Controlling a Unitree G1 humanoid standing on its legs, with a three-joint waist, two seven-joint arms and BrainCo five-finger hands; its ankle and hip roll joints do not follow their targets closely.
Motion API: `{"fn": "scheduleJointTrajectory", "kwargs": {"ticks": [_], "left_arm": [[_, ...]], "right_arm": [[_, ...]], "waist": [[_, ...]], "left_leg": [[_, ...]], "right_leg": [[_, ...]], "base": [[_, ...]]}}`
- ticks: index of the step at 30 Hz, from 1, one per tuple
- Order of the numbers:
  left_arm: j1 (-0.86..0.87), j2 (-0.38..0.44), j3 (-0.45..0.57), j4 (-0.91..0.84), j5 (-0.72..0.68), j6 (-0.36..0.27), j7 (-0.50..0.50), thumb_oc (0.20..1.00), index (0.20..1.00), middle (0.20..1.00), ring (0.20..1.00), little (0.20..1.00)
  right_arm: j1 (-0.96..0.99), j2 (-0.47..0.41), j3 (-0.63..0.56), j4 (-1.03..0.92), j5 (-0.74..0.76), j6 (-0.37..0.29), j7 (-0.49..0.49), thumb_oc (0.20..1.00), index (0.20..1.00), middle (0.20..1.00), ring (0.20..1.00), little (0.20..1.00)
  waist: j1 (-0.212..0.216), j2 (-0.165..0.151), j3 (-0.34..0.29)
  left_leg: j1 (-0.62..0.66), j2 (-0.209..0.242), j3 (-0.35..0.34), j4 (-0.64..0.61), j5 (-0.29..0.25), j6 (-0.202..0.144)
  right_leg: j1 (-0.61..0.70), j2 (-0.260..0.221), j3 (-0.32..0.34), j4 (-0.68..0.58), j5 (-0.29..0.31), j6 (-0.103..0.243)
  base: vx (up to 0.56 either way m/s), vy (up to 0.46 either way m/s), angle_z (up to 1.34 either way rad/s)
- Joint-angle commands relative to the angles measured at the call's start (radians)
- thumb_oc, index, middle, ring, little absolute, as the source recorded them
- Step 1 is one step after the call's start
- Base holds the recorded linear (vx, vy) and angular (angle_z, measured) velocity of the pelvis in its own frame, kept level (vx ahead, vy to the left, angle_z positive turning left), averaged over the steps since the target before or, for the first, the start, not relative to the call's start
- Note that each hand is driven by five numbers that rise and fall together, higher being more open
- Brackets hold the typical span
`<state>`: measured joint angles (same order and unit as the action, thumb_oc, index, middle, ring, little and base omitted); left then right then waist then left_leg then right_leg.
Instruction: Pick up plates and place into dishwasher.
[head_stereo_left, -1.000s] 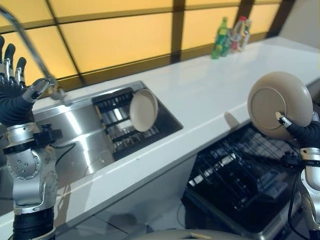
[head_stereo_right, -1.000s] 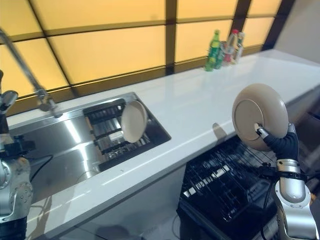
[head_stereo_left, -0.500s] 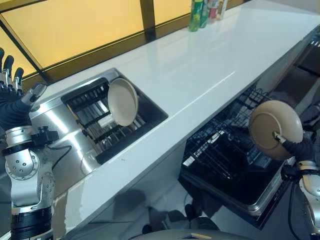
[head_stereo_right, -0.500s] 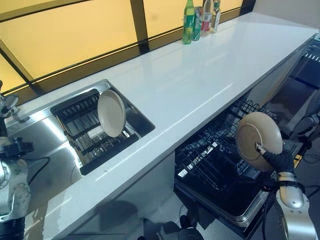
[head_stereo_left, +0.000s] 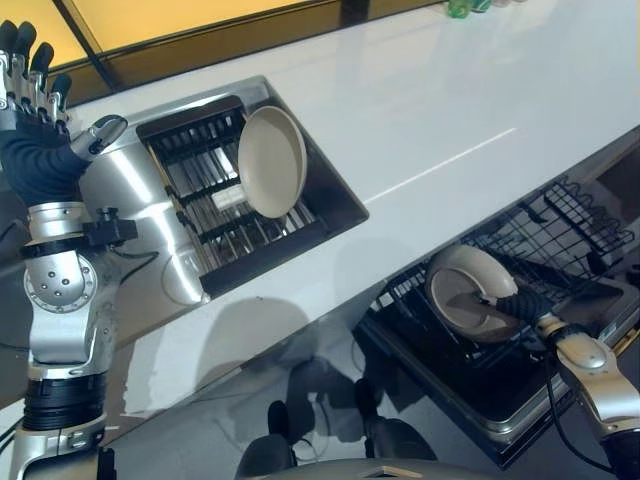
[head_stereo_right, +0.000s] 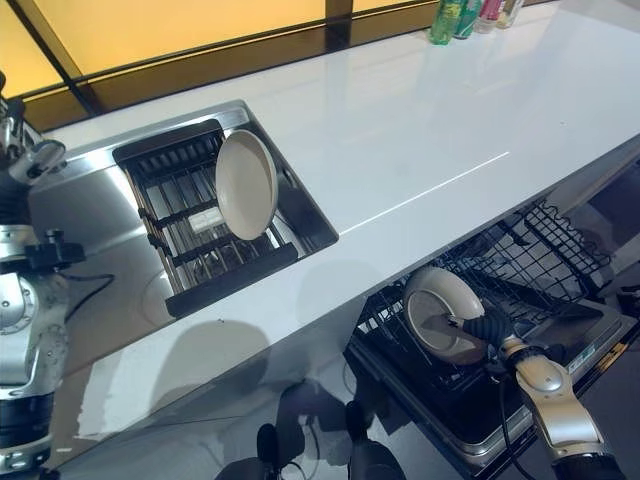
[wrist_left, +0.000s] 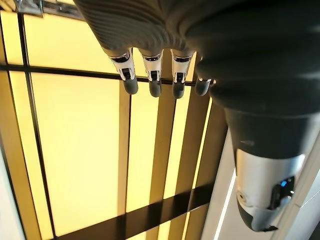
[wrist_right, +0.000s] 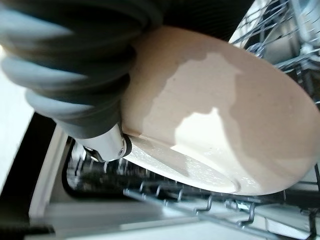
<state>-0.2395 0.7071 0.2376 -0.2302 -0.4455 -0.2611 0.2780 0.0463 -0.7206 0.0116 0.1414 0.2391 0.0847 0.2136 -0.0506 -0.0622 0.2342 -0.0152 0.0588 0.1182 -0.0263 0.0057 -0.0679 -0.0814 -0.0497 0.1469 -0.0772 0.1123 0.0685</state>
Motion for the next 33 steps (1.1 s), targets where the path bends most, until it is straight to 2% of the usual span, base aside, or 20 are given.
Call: {"fn": "scheduleJointTrajectory", "kwargs": {"ticks": [1, 7, 11, 14, 20, 24, 27, 33], "left_arm": [[-0.079, 0.08, -0.052, 0.037, 0.012, -0.021, 0.014, 1.0, 1.0, 1.0, 1.0, 1.0], [-0.107, 0.094, -0.07, 0.044, 0.009, -0.023, 0.01, 1.0, 1.0, 1.0, 1.0, 1.0], [-0.145, 0.104, -0.103, 0.042, 0.015, -0.022, 0.017, 1.0, 1.0, 1.0, 1.0, 1.0], [-0.184, 0.115, -0.132, 0.035, 0.014, -0.005, 0.031, 1.0, 1.0, 1.0, 1.0, 1.0], [-0.244, 0.127, -0.168, 0.038, 0.005, 0.019, 0.029, 1.0, 1.0, 1.0, 1.0, 1.0], [-0.262, 0.13, -0.168, 0.039, 0.001, 0.021, 0.016, 1.0, 1.0, 1.0, 1.0, 1.0], [-0.273, 0.133, -0.169, 0.044, -0.003, 0.024, 0.005, 1.0, 1.0, 1.0, 1.0, 1.0], [-0.273, 0.137, -0.168, 0.043, -0.012, 0.035, -0.015, 1.0, 1.0, 1.0, 1.0, 1.0]], "right_arm": [[-0.084, -0.057, 0.001, 0.004, 0.037, -0.063, 0.027, 0.2, 0.2, 0.2, 0.2, 0.2], [-0.104, -0.086, 0.088, 0.029, -0.061, -0.008, 0.138, 0.2, 0.2, 0.2, 0.2, 0.2], [-0.127, -0.104, 0.214, 0.078, -0.174, 0.069, 0.278, 0.2, 0.2, 0.2, 0.2, 0.2], [-0.142, -0.107, 0.327, 0.143, -0.251, 0.124, 0.305, 0.2, 0.2, 0.2, 0.2, 0.2], [-0.16, -0.042, 0.459, 0.237, -0.268, 0.195, 0.33, 0.2, 0.2, 0.2, 0.2, 0.2], [-0.138, 0.005, 0.471, 0.249, -0.246, 0.228, 0.333, 0.2, 0.2, 0.2, 0.2, 0.2], [-0.113, 0.031, 0.472, 0.27, -0.283, 0.245, 0.333, 0.2, 0.2, 0.2, 0.2, 0.2], [-0.093, 0.066, 0.449, 0.279, -0.247, 0.248, 0.239, 0.2, 0.2, 0.2, 0.2, 0.2]], "waist": [[0.023, -0.007, -0.017], [0.028, -0.006, -0.007], [0.035, -0.005, 0.005], [0.041, -0.002, 0.019], [0.054, 0.002, 0.035], [0.055, 0.002, 0.041], [0.05, -0.001, 0.036], [0.048, -0.003, 0.021]], "left_leg": [[-0.109, -0.028, -0.128, 0.097, -0.031, 0.052], [-0.122, -0.022, -0.134, 0.094, -0.02, 0.045], [-0.133, -0.024, -0.135, 0.101, -0.014, 0.04], [-0.135, -0.025, -0.138, 0.114, -0.013, 0.038], [-0.141, -0.028, -0.146, 0.13, -0.016, 0.038], [-0.141, -0.033, -0.148, 0.13, -0.019, 0.041], [-0.139, -0.035, -0.145, 0.127, -0.02, 0.043], [-0.126, -0.047, -0.145, 0.124, -0.025, 0.056]], "right_leg": [[-0.021, 0.006, -0.086, 0.085, -0.057, -0.006], [-0.034, 0.014, -0.095, 0.086, -0.058, -0.019], [-0.041, 0.016, -0.093, 0.092, -0.059, -0.027], [-0.034, 0.015, -0.094, 0.095, -0.06, -0.033], [-0.027, 0.013, -0.095, 0.1, -0.062, -0.037], [-0.026, 0.011, -0.094, 0.102, -0.062, -0.034], [-0.027, 0.01, -0.09, 0.105, -0.062, -0.031], [-0.015, 0.006, -0.074, 0.104, -0.057, -0.022]], "base": [[-0.01, -0.143, 0.01], [-0.04, -0.079, 0.02], [-0.07, -0.044, -0.01], [-0.05, -0.021, -0.02], [-0.04, -0.013, -0.01], [-0.06, 0.014, 0.05], [-0.03, 0.03, 0.05], [0.0, 0.056, 0.03]]}}
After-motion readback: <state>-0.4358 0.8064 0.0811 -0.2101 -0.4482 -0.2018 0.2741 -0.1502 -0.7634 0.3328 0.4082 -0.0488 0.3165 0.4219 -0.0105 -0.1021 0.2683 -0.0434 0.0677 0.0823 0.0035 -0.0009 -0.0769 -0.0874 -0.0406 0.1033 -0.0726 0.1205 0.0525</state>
